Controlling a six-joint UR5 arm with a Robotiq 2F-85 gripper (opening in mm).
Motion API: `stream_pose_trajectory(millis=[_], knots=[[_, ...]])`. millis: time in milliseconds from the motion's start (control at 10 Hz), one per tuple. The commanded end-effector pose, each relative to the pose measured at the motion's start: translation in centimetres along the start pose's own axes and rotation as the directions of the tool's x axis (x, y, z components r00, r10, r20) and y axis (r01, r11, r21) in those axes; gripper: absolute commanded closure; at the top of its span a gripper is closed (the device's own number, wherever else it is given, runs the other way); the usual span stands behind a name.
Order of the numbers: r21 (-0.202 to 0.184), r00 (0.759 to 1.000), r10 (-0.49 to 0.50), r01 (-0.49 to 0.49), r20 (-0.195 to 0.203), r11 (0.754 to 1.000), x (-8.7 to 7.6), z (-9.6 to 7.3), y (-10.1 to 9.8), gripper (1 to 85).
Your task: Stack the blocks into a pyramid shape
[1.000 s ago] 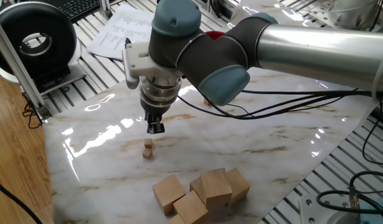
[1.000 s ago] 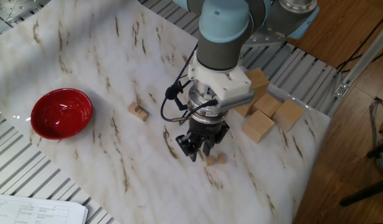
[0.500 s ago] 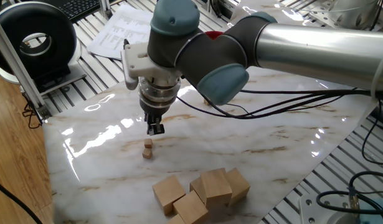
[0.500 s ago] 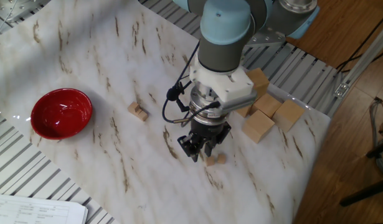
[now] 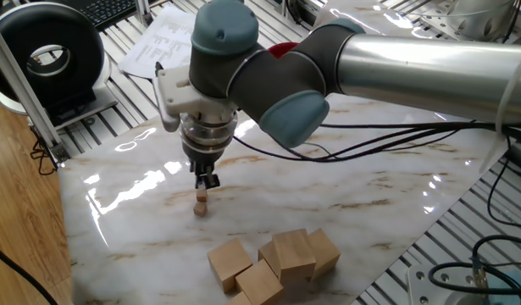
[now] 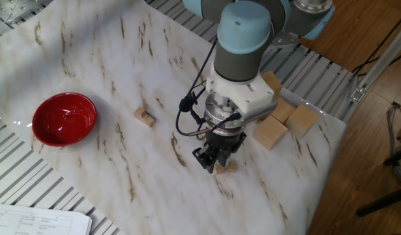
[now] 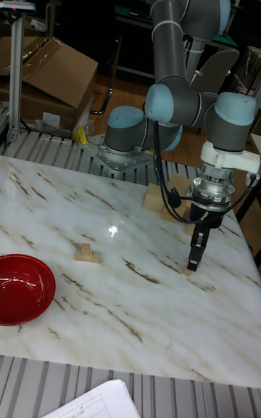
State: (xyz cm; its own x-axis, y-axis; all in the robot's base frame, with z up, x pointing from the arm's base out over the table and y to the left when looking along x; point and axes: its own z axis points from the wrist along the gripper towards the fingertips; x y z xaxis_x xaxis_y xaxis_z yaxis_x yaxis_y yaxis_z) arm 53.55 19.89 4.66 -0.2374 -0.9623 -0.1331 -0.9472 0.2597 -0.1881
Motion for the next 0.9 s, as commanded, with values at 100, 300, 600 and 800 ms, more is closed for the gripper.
stream_pose_trajectory(millis=[100,300,600,800], knots=[[0.054,0.884,-0.467,0.468,-0.023,0.882,-1.6,0.3,-1.2,50.3],[0.063,0.901,-0.433,0.433,-0.02,0.899,-2.6,0.1,-1.1,50.7],[0.04,0.949,-0.311,0.309,0.046,0.95,-3.5,1.1,-0.6,51.3],[0.003,0.937,-0.341,0.342,0.07,0.94,-3.3,1.8,0.4,51.0]])
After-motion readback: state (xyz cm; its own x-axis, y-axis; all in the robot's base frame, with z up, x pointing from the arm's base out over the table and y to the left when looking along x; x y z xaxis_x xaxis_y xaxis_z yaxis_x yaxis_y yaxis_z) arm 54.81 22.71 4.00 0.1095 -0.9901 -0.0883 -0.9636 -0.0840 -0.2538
